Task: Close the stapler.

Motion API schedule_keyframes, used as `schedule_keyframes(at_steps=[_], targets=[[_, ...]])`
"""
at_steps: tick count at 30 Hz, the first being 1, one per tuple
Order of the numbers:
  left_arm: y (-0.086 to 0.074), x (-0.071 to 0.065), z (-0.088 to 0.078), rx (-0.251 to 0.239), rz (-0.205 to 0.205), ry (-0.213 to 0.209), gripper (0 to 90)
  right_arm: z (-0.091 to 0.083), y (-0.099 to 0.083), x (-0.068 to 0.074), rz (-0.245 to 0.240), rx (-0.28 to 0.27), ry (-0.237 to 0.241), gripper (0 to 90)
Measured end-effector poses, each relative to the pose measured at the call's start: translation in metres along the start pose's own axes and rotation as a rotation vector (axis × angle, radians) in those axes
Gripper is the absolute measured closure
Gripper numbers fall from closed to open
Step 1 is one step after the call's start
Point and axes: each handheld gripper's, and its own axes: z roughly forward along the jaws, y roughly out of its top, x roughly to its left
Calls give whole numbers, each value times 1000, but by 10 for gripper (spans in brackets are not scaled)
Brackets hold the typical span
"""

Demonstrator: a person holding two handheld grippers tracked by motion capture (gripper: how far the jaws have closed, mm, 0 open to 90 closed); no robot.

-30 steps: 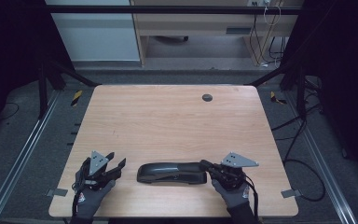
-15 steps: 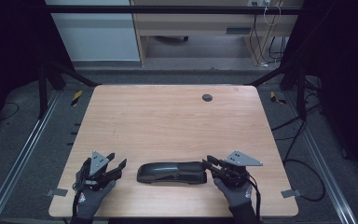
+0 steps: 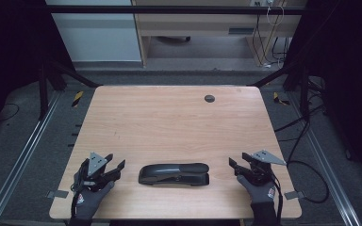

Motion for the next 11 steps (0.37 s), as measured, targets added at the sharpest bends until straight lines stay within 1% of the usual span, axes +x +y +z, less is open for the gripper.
schedule_keyframes(at_steps=[2,3,4,6,10,11], targets=[[-1,2,1,7,-1,3,430,1,-4,-7,12,19,-19,350],[-2,4,1,11,-3,7,430,2,-5,-9,12,27,-25,345],[-2,5,1,13,-5,9,430,3,-8,-13,6,41,-45,333],[-3,7,2,19,-11,15,429,4,-10,-18,0,56,-68,325],[-5,13,2,31,-19,28,430,5,-14,-27,7,83,-105,306],[-6,14,2,34,-22,28,430,5,-15,-29,2,87,-118,301]])
